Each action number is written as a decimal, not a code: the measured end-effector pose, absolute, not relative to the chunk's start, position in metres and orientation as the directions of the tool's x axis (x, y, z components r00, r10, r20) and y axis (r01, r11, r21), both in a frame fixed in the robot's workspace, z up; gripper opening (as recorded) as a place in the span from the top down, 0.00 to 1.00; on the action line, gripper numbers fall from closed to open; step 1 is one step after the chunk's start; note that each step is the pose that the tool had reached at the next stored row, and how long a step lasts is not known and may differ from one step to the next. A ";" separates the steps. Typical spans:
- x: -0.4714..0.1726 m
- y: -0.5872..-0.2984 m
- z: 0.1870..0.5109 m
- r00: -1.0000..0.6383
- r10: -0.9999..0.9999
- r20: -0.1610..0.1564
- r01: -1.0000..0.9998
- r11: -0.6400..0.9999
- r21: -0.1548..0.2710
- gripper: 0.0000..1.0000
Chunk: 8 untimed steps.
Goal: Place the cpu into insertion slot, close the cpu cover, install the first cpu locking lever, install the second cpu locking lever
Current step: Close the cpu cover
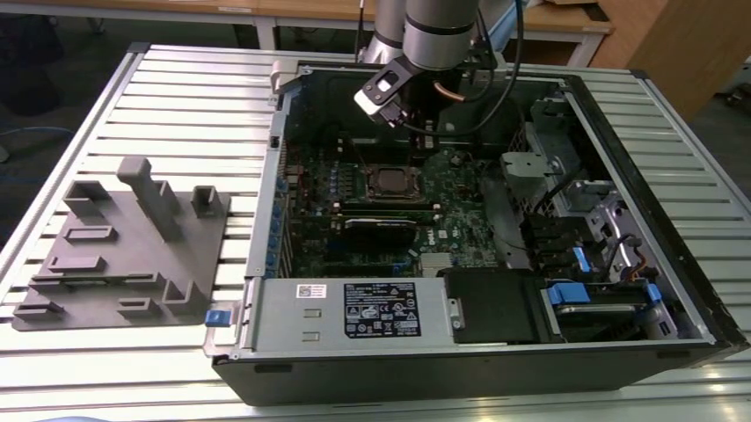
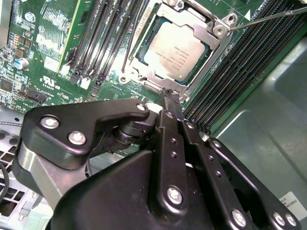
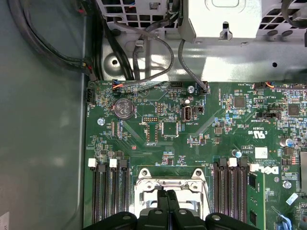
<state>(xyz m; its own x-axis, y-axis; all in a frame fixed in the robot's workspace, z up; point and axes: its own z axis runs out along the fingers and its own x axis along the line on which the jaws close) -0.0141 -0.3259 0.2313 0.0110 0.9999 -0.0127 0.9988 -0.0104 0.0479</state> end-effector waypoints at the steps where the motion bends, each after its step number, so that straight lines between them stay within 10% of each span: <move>1: -0.014 -0.326 0.231 0.011 1.000 -0.013 0.999 -0.010 0.048 0.89; 8: -0.016 -0.326 0.231 0.011 1.000 -0.013 0.999 -0.010 0.048 0.89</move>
<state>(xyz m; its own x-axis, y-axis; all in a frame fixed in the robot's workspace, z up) -0.0161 -0.3259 0.2310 0.0110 0.9999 -0.0128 0.9988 -0.0104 0.0479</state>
